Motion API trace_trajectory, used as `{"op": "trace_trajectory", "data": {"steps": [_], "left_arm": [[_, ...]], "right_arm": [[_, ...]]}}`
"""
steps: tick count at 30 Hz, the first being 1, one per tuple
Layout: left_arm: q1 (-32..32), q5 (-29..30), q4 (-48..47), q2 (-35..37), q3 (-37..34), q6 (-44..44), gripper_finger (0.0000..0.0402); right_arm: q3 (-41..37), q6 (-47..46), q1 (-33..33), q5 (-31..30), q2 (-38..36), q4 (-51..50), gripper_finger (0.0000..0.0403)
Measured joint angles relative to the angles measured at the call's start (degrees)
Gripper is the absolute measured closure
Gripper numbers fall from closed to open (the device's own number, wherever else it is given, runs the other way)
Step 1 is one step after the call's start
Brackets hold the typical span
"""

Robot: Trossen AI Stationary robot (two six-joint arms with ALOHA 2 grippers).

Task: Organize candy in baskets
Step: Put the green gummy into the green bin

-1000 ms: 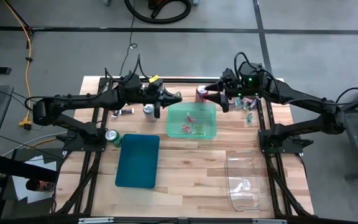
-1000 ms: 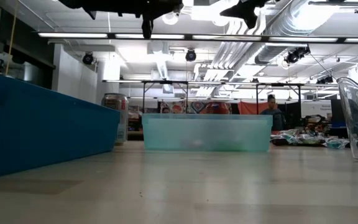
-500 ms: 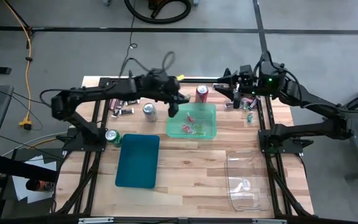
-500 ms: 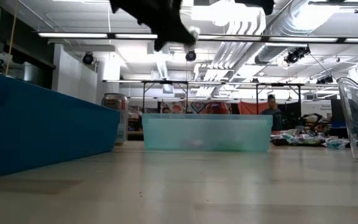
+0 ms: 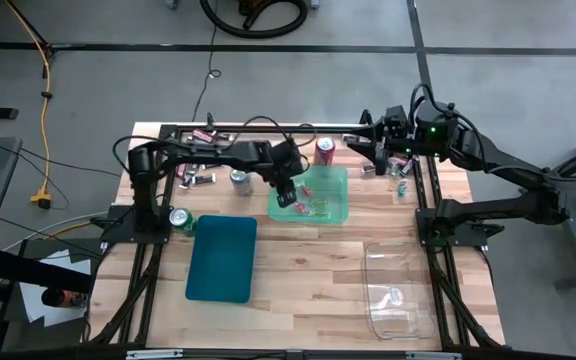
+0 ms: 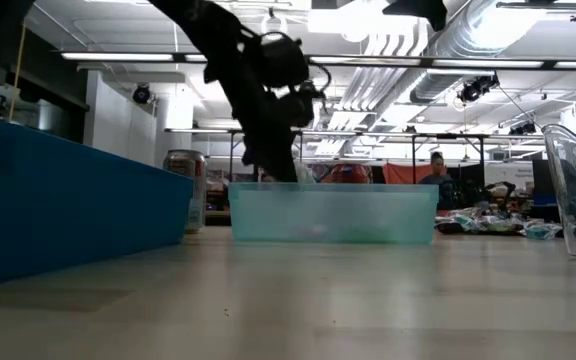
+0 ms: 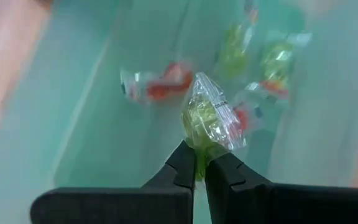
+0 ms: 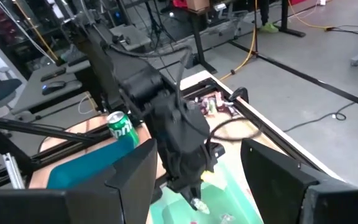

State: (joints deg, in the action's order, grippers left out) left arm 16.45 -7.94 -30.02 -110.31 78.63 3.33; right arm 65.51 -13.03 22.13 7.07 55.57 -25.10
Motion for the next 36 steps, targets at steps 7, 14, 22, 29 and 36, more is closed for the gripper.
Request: {"op": "trace_trajectory", "data": {"steps": [7, 14, 22, 29, 36], "left_arm": [[0.0, 0.0, -0.9, -2.9, 0.0, -1.1, 0.0401], [0.2, 0.3, -1.1, -2.9, 0.0, -1.7, 0.0357], [0.5, 0.3, -3.6, -2.1, 0.5, -1.5, 0.0247], [4.1, -3.8, -12.0, 0.0, 7.6, 0.9, 0.0214], [9.6, -7.9, -5.2, 13.2, 8.5, 1.1, 0.0213]], "right_arm": [[0.0, -0.2, 0.0, -0.1, 0.0, -0.7, 0.0176], [0.0, -0.2, 0.0, -0.1, 0.0, -0.8, 0.0176], [0.0, -0.2, 0.0, -0.1, 0.0, -0.8, 0.0176], [0.0, -1.3, 0.0, -0.1, 0.0, -0.8, 0.0176], [0.0, -1.5, 0.0, -0.1, 0.0, -0.8, 0.0176]]}}
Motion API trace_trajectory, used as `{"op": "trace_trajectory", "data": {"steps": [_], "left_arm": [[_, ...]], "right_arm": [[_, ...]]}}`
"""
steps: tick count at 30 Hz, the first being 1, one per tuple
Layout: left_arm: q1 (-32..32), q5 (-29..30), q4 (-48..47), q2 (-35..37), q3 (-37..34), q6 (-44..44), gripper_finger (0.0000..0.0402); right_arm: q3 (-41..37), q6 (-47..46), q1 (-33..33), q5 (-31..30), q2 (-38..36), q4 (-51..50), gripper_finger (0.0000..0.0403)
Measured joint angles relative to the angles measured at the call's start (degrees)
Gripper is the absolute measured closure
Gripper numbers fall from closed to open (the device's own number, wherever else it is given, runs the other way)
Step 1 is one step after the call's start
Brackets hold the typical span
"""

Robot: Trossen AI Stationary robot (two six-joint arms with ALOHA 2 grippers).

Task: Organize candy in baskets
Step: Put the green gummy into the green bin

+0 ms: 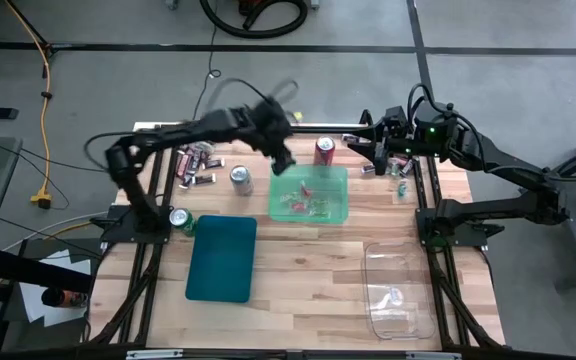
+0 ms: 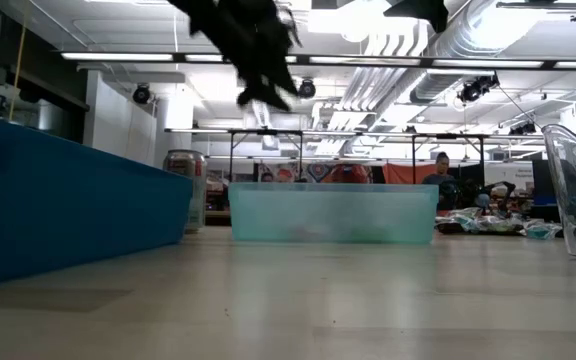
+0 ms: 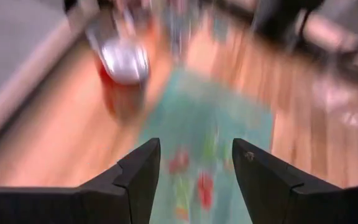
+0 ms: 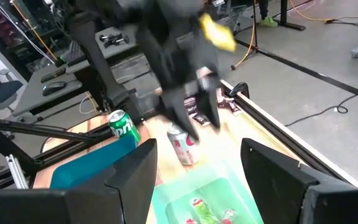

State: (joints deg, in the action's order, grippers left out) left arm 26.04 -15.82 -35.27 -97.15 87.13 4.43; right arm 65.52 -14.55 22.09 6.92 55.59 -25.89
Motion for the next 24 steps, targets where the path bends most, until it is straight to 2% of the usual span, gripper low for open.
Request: {"op": "trace_trajectory", "data": {"steps": [5, 8, 13, 19, 24], "left_arm": [[2.6, 0.6, 8.6, 10.4, -0.8, -0.6, 0.0213], [3.0, 0.6, 14.2, 16.4, -4.4, -0.6, 0.0213], [1.7, 0.6, 27.4, 26.4, -17.2, 1.6, 0.0213], [0.5, 0.9, 44.5, 36.8, -34.9, 10.8, 0.0213], [0.5, 1.9, 52.3, 42.4, -42.5, 16.1, 0.0213]], "right_arm": [[0.0, 0.0, 0.0, -0.5, 0.0, 0.0, 0.0176], [0.0, 0.0, 0.0, -1.0, 0.0, 0.0, 0.0176], [0.0, -0.2, 0.0, -0.9, 0.7, 0.7, 0.0176], [0.0, -0.4, 0.0, -0.9, 2.9, 0.9, 0.0176], [0.0, -0.4, 0.0, -0.9, 5.3, 1.6, 0.0176]]}}
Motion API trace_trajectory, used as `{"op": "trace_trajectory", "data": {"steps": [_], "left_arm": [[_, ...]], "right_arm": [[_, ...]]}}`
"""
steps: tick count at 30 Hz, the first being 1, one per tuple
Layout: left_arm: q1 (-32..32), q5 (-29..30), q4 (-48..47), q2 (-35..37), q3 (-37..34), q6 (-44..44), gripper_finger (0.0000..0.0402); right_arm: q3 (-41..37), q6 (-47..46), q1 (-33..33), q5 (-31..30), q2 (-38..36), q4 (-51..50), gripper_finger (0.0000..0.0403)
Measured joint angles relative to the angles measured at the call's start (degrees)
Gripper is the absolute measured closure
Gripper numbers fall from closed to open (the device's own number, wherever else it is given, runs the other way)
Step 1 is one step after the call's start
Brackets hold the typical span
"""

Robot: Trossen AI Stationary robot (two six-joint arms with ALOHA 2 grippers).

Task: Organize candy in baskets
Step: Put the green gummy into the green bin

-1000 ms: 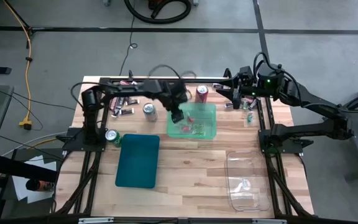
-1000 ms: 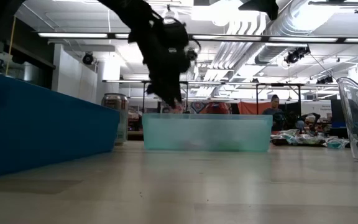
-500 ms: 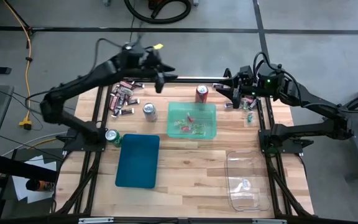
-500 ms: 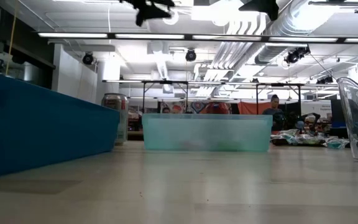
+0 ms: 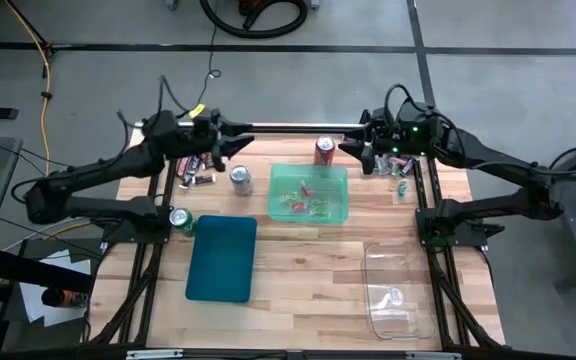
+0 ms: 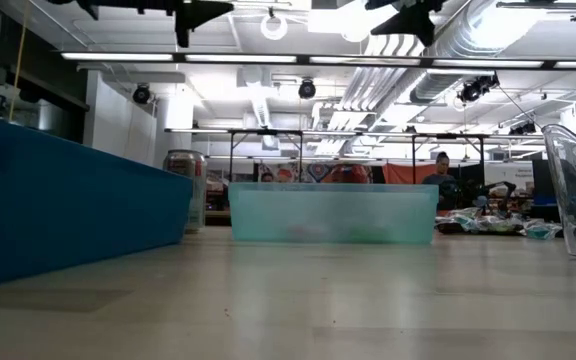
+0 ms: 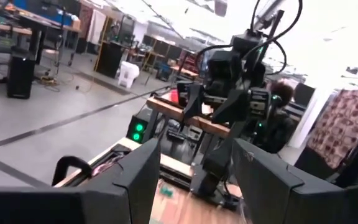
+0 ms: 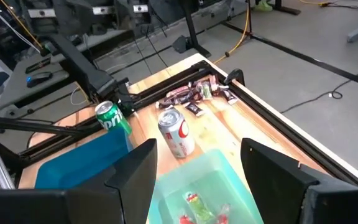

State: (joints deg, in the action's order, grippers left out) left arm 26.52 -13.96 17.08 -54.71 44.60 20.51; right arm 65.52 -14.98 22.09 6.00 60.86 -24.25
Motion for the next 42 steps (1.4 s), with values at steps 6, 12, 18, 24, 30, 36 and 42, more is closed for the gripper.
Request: {"op": "trace_trajectory", "data": {"steps": [6, 12, 18, 24, 30, 36, 42], "left_arm": [[0.0, 2.7, -1.2, 2.0, -1.0, 0.4, 0.0213], [0.0, 2.7, -0.9, 1.9, -1.0, 0.4, 0.0213], [0.0, 2.7, -0.9, 1.9, -1.0, 0.4, 0.0213], [0.0, 2.7, -0.9, 1.9, -1.0, 0.4, 0.0213], [0.0, 2.7, -0.9, 1.9, -1.0, 0.4, 0.0213], [0.0, 2.8, -1.0, 1.9, -1.0, 0.4, 0.0213], [0.0, 2.7, -1.0, 1.9, -1.0, 1.1, 0.0213]], "right_arm": [[0.0, -0.6, 0.0, 1.0, 1.6, 5.2, 0.0176], [0.0, -0.6, 0.0, 1.1, 1.7, 6.6, 0.0176], [0.0, -1.5, 0.0, 2.0, 1.7, 6.3, 0.0176], [0.0, -6.9, 1.0, -8.8, 1.7, -1.4, 0.0176], [0.0, -16.7, 10.9, -13.2, 2.7, -17.8, 0.0176], [0.0, -17.3, 21.3, -13.3, 11.0, -36.1, 0.0176], [0.0, -14.6, 24.1, -19.3, 21.9, -40.7, 0.0176]]}}
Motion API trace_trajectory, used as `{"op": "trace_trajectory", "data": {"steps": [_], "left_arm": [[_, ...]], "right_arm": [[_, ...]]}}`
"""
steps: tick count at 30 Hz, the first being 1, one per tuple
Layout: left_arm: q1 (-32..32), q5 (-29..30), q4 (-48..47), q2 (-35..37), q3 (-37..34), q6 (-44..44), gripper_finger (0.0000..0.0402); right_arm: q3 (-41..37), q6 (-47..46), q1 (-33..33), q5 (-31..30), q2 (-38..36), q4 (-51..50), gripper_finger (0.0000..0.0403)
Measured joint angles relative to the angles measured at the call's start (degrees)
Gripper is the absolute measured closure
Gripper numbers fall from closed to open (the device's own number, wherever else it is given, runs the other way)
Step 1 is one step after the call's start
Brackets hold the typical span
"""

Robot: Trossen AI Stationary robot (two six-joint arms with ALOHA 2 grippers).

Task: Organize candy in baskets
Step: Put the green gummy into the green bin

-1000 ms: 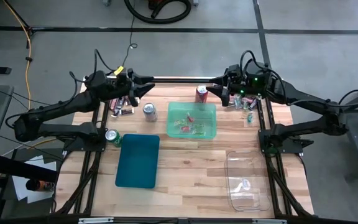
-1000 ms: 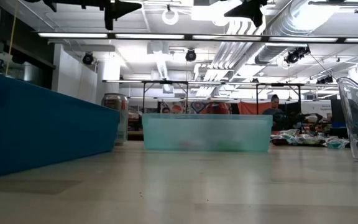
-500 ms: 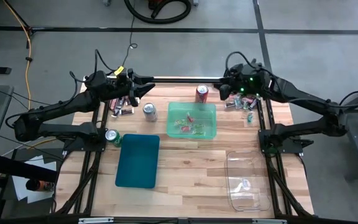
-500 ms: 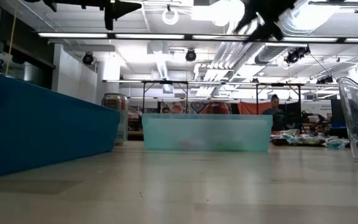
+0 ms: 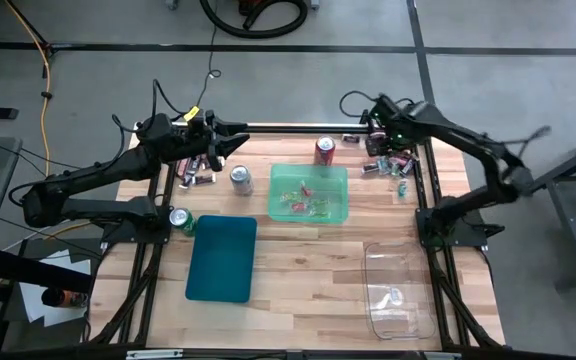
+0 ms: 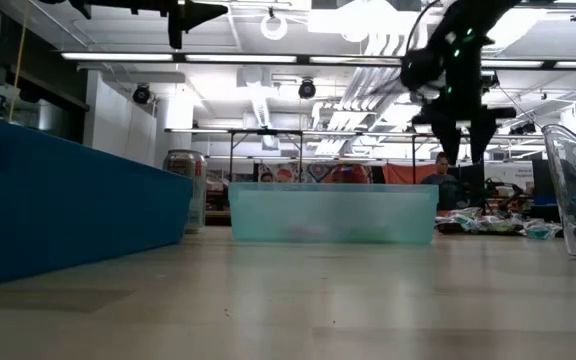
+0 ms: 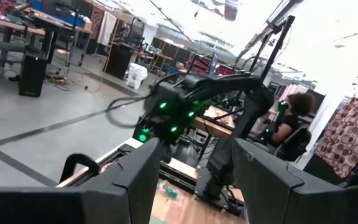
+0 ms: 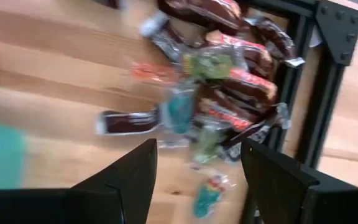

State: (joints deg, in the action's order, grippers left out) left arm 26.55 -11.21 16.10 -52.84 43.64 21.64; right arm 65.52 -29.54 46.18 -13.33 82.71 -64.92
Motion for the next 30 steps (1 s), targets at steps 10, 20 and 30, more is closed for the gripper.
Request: {"op": "trace_trajectory", "data": {"steps": [10, 20, 30], "left_arm": [[0.0, -0.1, -2.4, 0.0, 0.0, 0.8, 0.0213], [1.5, 0.1, -2.5, 0.0, 0.0, 0.7, 0.0213], [1.7, 0.0, -2.6, 0.0, 0.0, 0.7, 0.0213]], "right_arm": [[-12.0, -0.3, 0.3, -0.4, 4.0, 2.1, 0.0176], [-19.5, -4.6, 1.5, -1.4, 0.2, 15.9, 0.0176], [-19.5, -5.0, 1.5, -3.6, 4.6, 17.0, 0.0201]]}}
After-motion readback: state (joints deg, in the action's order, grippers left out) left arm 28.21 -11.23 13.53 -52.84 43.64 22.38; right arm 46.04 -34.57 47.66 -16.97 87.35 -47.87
